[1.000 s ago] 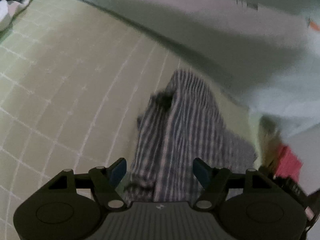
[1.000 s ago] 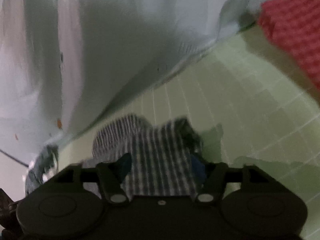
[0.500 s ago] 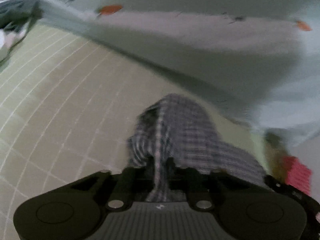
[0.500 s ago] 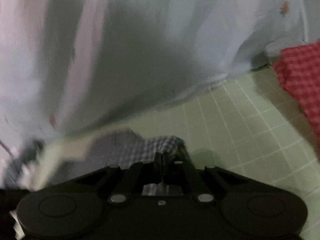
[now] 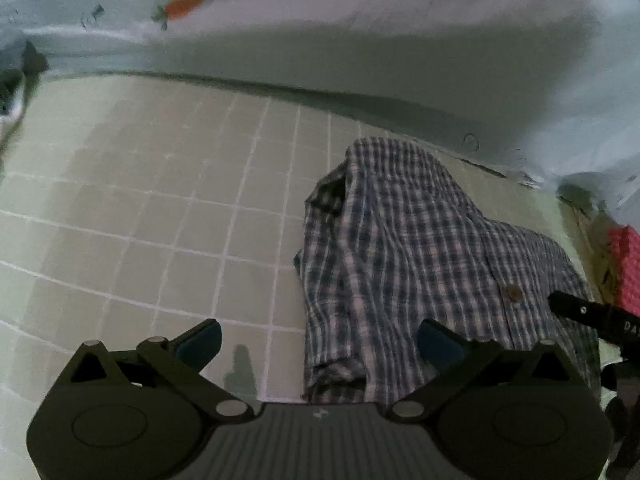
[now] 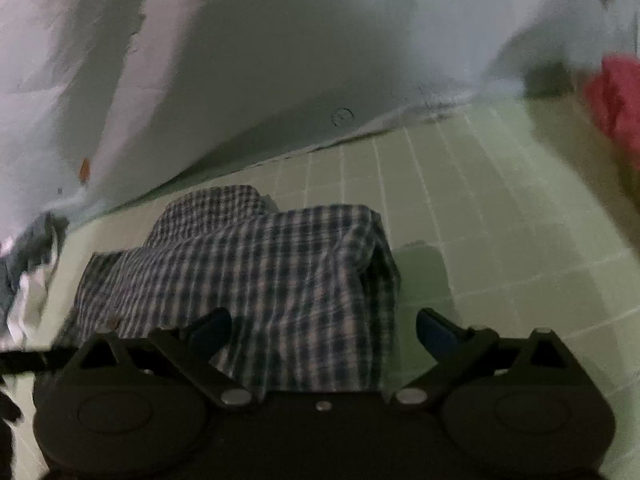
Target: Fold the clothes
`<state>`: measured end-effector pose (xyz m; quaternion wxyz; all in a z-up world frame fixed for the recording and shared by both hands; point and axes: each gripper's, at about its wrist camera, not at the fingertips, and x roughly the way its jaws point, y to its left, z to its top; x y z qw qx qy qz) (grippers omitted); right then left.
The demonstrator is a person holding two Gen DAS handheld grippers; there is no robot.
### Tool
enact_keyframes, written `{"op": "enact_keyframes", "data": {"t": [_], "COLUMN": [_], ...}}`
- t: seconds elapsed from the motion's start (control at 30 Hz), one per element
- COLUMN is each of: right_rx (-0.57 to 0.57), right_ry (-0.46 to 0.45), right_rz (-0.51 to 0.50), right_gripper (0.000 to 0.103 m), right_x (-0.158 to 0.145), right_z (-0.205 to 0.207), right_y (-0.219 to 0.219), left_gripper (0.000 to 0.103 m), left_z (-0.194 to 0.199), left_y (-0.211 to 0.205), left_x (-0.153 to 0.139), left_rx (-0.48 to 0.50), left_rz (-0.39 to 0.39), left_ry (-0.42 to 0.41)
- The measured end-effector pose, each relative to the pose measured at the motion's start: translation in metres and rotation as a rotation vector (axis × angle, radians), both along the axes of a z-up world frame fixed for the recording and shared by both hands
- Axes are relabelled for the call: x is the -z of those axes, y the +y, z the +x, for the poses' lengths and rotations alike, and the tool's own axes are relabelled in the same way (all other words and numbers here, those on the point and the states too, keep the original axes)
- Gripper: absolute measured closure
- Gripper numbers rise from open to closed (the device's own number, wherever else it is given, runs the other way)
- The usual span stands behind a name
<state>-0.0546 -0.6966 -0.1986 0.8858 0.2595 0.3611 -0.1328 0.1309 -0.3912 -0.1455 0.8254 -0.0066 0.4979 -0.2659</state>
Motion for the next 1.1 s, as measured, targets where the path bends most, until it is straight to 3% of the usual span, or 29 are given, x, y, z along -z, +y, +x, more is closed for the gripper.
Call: {"op": "enact_keyframes", "data": {"t": [0.13,0.43,0.5,0.53,0.57,0.6,0.67,0.7,0.83,1.1], "right_rx": [0.003,-0.116,-0.151,-0.167,-0.178,-0.177,-0.147,-0.132,-0.094,0.02], "right_ry": [-0.01,-0.021,-0.027,-0.03,-0.033,-0.034,-0.036,-0.039,-0.031,-0.036], "right_rz": [0.057,0.068,0.072,0.082,0.098,0.118,0.14,0.151,0.172,0.222], "right_gripper": [0.002,0.004,0.018,0.025,0.041,0.052,0.066,0.071,0.076,0.077], "right_x": [0.012,0.015,0.015,0.015,0.016,0.016,0.013,0.011,-0.002,-0.044], "right_z": [0.014,0.049,0.054,0.057,0.059,0.059,0.054,0.05,0.021,-0.102], "right_y": [-0.012,-0.004,0.005,0.01,0.013,0.017,0.027,0.031,0.05,0.066], "left_gripper": [0.0,0.002,0.01,0.021,0.037,0.042,0.06,0.063,0.077,0.081], "left_z": [0.02,0.044,0.042,0.041,0.04,0.037,0.028,0.02,-0.017,-0.102], "left_y": [-0.001,-0.023,-0.026,-0.027,-0.029,-0.029,-0.029,-0.028,-0.018,0.0], "left_x": [0.011,0.025,0.026,0.026,0.026,0.026,0.021,0.017,-0.001,-0.026], "left_rx": [0.025,0.149,0.182,0.199,0.216,0.218,0.217,0.23,0.281,0.321], "left_rz": [-0.096,-0.154,-0.18,-0.193,-0.206,-0.22,-0.221,-0.211,-0.168,-0.265], "left_ry": [0.067,0.047,0.057,0.061,0.066,0.077,0.068,0.052,0.023,0.15]}}
